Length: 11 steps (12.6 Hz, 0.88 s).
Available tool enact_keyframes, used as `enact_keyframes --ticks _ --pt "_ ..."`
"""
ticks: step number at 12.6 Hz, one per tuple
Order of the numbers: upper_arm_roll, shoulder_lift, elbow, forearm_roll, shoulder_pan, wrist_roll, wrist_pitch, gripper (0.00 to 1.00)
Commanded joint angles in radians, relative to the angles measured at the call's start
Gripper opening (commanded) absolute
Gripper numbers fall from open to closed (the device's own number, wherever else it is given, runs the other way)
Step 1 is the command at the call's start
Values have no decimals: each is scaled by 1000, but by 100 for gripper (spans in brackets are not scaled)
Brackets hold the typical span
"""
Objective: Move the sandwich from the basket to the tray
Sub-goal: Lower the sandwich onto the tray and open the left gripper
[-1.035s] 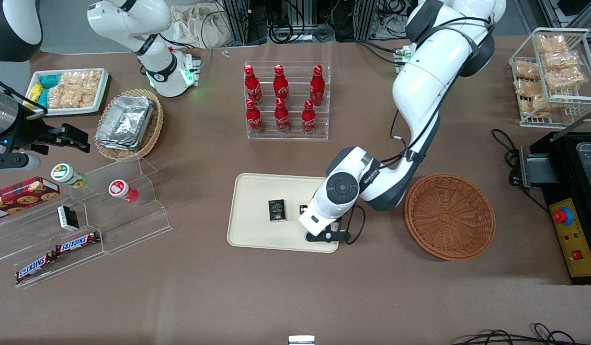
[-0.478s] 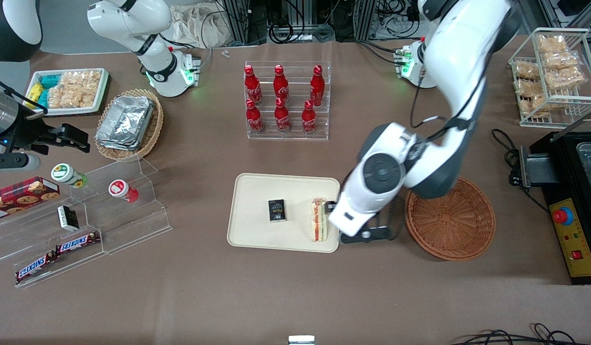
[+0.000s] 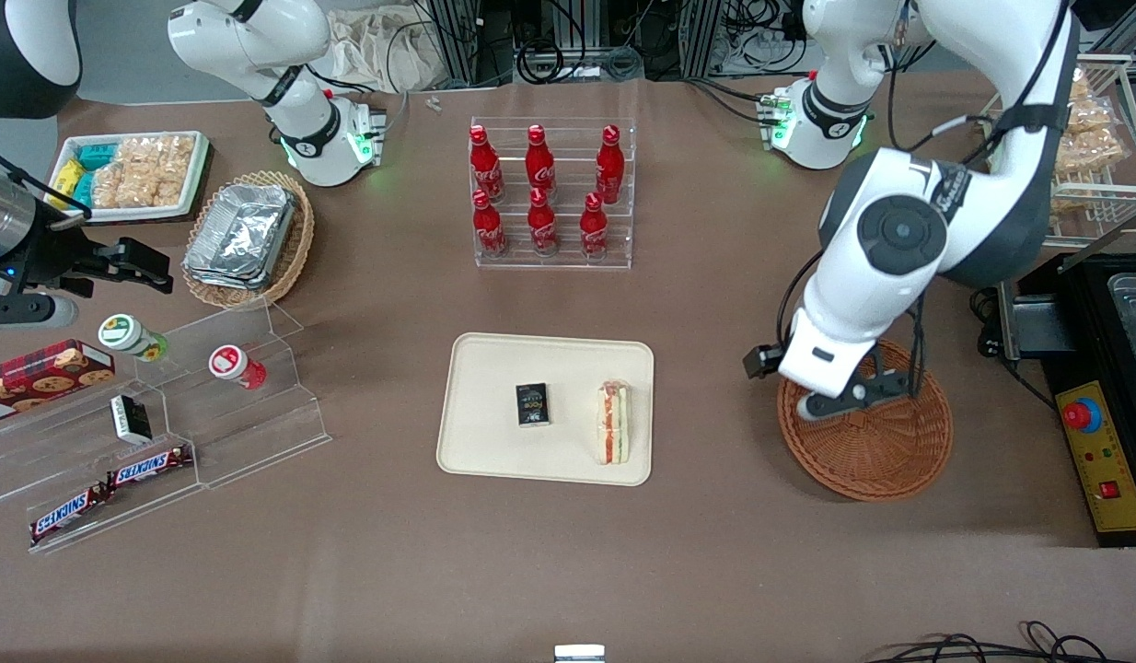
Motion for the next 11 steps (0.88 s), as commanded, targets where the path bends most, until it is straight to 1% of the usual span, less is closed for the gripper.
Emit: enact_keyframes --ticks 1,3,5,6,7,8,9,10,11 --pt "-6 -146 -134 -8 67 -4 25 100" --pt "-6 -195 -131 -13 127 -4 5 100" --pt "-8 -200 -74 -21 209 10 -47 100" --pt "-6 -199 -37 -25 225 52 -82 100" --pt "-5 -197 -11 -50 265 121 -116 100" --pt "-6 -197 4 -101 314 225 -141 100" --pt "-6 -199 7 -160 364 377 -164 100" --pt "-6 -194 23 -182 403 500 -185 100" --pt "-6 -179 62 -182 420 546 -214 100"
